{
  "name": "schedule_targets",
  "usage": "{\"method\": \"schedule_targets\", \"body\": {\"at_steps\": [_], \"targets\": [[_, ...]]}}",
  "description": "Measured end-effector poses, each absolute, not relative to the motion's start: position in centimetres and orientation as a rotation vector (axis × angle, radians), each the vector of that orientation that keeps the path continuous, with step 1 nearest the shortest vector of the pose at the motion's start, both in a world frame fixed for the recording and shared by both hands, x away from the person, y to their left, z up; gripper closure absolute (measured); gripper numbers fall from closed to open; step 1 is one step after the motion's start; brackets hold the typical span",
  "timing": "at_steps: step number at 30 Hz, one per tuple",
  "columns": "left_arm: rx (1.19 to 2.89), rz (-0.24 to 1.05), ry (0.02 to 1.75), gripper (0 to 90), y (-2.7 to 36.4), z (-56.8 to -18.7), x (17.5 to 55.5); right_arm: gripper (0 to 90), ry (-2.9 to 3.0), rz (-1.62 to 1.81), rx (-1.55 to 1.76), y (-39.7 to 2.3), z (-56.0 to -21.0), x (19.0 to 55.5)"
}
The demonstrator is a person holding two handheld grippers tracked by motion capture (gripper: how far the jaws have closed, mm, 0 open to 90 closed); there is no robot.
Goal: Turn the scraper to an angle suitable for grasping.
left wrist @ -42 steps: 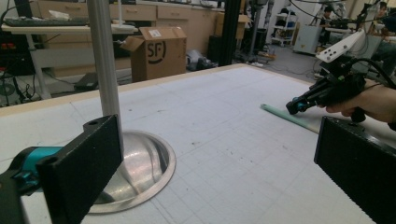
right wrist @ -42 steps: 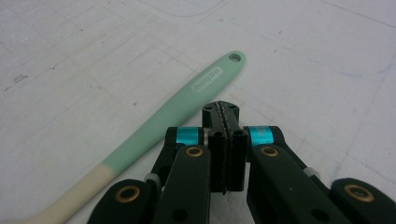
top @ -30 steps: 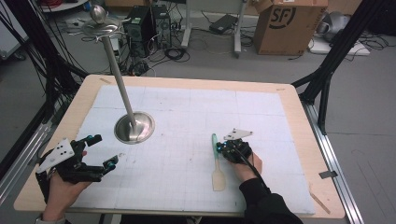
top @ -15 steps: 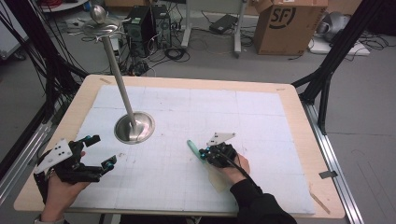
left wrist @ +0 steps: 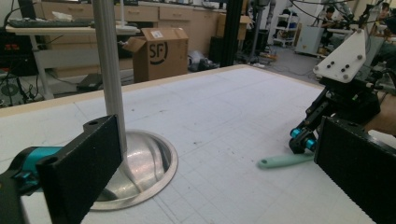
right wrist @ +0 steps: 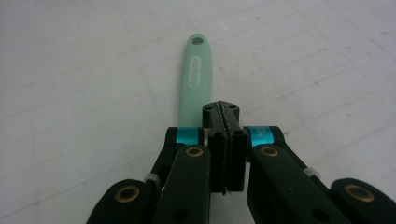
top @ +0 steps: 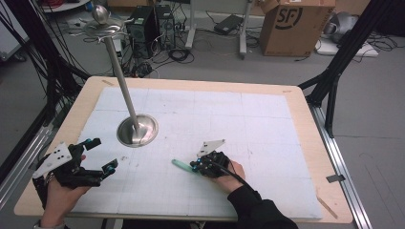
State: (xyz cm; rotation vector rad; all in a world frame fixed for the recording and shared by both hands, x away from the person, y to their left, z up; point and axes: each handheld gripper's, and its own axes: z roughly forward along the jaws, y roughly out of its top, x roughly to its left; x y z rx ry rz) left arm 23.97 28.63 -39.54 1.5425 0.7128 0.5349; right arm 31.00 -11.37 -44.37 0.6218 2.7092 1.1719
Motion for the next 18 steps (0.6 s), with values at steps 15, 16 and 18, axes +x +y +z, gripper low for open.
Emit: {"method": "schedule_targets", "body": {"at_steps": [15,16,18], "targets": [[1.532,0.538,0.71,1.7,29.0,-39.3,23.9,89.7,2.728,1.228,0.478,-10.6,-43.2,29.6],[1.531,0.54,0.709,1.7,29.1,-39.3,23.9,88.9,2.713,1.251,0.467,-10.8,-42.9,29.5],[1.526,0.54,0.709,1.7,29.1,-39.2,23.8,84.0,2.695,1.277,0.467,-11.3,-42.2,29.0]]}}
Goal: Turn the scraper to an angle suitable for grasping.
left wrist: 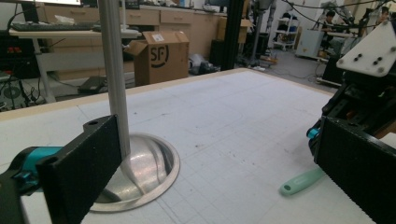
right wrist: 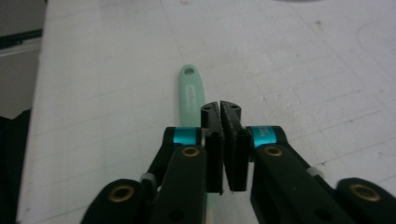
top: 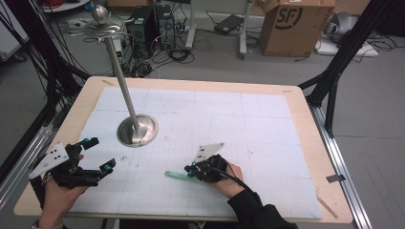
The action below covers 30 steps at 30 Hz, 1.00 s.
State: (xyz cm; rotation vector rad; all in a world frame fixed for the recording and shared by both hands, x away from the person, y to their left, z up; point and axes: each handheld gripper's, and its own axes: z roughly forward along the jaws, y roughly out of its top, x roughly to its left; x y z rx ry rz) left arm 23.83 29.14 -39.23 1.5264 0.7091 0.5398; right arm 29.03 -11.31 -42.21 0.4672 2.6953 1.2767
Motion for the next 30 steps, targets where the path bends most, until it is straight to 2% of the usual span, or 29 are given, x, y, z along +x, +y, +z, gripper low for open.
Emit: {"method": "schedule_targets", "body": {"at_steps": [6,8,11,17,30], "targets": [[1.521,0.543,0.704,1.7,29.3,-39.0,23.9,61.9,2.715,1.285,0.466,-12.3,-41.3,27.6],[1.52,0.543,0.704,1.7,29.3,-39.0,23.9,49.9,2.695,1.311,0.514,-12.7,-41.0,27.4],[1.523,0.542,0.703,1.7,29.3,-39.0,23.9,37.6,2.688,1.352,0.514,-13.1,-40.5,27.4],[1.517,0.542,0.712,1.7,29.5,-39.1,23.9,0.8,2.723,1.214,0.534,-12.6,-40.6,27.3],[1.512,0.55,0.709,1.7,29.8,-38.9,23.6,0.7,2.836,0.949,0.492,-11.0,-40.5,28.0]]}}
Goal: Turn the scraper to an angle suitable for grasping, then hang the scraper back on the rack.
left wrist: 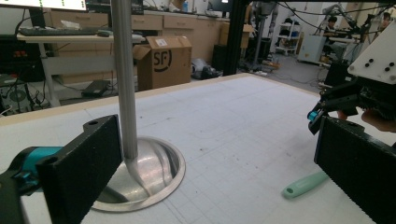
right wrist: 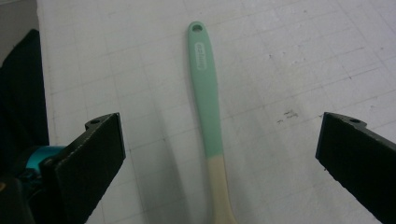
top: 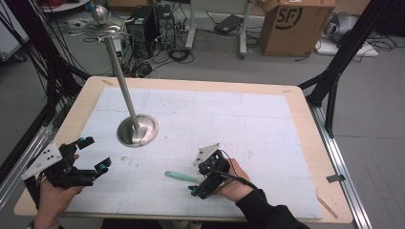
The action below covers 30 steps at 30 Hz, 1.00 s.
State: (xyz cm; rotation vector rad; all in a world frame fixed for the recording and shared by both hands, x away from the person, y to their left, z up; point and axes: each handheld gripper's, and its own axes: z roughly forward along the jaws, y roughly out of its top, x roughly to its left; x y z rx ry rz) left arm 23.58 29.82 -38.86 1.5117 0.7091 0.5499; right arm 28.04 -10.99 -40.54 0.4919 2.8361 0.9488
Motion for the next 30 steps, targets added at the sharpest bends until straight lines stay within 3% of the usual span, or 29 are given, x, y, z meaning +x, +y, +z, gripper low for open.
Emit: {"method": "schedule_targets", "body": {"at_steps": [9,13,17,30], "targets": [[1.518,0.55,0.712,1.7,29.8,-39.0,23.2,6.3,2.907,0.822,0.419,-9.9,-40.3,28.6],[1.512,0.553,0.721,1.7,30.1,-39.1,23.1,15.0,2.941,0.76,0.434,-9.6,-40.4,29.2],[1.509,0.553,0.717,1.7,30.0,-38.9,23.2,17.4,2.903,0.676,0.45,-9.3,-40.7,29.6],[1.513,0.553,0.709,1.7,29.8,-38.8,23.3,56.8,3.011,0.468,0.402,-8.2,-40.9,29.5]]}}
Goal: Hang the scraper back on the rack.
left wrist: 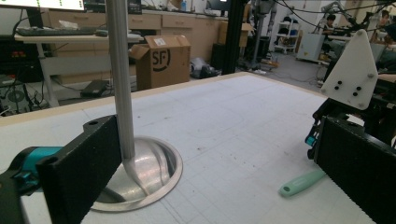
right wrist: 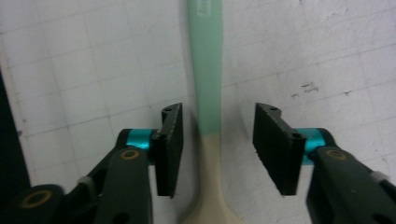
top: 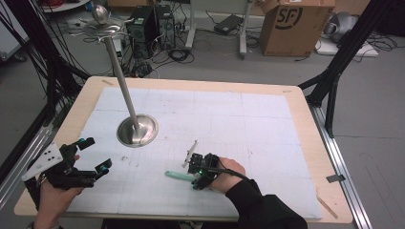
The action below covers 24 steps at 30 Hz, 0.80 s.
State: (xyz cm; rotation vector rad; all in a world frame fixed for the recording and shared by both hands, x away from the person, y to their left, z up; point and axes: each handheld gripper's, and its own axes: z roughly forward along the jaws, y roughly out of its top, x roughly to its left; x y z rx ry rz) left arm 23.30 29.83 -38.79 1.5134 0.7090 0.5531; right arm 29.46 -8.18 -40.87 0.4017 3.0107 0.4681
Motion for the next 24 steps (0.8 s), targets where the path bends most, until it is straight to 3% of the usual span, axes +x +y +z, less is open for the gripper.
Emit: {"method": "schedule_targets", "body": {"at_steps": [10,24], "targets": [[1.513,0.553,0.717,1.7,30.0,-38.8,23.2,69.8,3.067,0.323,0.402,-7.9,-40.7,29.3],[1.505,0.558,0.723,1.7,30.4,-38.8,22.9,80.6,3.081,0.146,0.363,-7.1,-40.5,29.6]]}}
